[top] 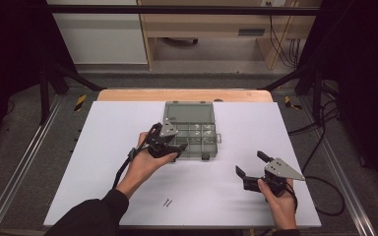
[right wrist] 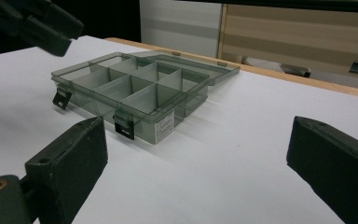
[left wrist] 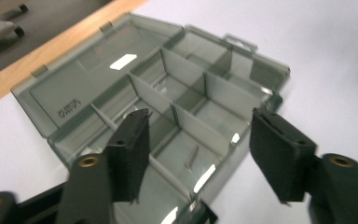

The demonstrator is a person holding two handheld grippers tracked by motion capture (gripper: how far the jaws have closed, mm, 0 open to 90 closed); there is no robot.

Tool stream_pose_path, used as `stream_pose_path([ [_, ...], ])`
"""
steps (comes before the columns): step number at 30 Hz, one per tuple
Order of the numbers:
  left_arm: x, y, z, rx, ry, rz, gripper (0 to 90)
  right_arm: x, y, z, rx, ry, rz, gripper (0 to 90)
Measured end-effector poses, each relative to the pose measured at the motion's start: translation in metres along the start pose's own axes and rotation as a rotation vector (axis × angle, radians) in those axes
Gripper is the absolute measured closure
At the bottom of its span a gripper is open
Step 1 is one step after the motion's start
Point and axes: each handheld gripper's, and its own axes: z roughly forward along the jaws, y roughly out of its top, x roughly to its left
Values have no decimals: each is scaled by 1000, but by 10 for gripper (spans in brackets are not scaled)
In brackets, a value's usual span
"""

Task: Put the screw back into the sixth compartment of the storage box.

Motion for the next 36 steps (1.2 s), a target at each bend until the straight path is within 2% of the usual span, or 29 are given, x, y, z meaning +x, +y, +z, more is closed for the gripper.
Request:
stream_pose_path([
  [2, -3, -2, -3, 10, 0, 16, 332, 0, 0, 0, 0, -3, 2, 52],
  [5, -7, -5, -6, 23, -30, 17, 262, 0, 0, -1, -3, -6, 0, 52],
  [8, -13, -9, -9, 84, -59, 16, 205, 0, 1, -2, -5, -8, -8, 53],
  [11, -19, -14, -12, 101, -67, 34, 170, 1, 1, -2, -4, -17, -15, 53],
  [13, -21, -16, -14, 133, -70, 49, 143, 1, 1, -2, -4, -21, -13, 53],
  [15, -23, -19, -19, 145, -68, 50, 129, 0, 1, -2, -6, -22, -15, 53],
  [18, -25, -26, -24, 152, -74, 30, 120, 1, 2, -3, -10, -25, -14, 53],
  [23, -29, -36, -33, 194, -84, 40, 109, 3, 3, -2, -16, -17, -25, 55],
  [28, -30, -41, -37, 288, -88, 69, 106, 4, 3, -3, -19, -14, -35, 61],
  [32, -33, -43, -41, 313, -106, 68, 101, 4, 3, -3, -16, -15, -33, 58],
  [36, -35, -43, -46, 358, -122, 92, 92, 4, 3, -3, -18, -19, -32, 55],
])
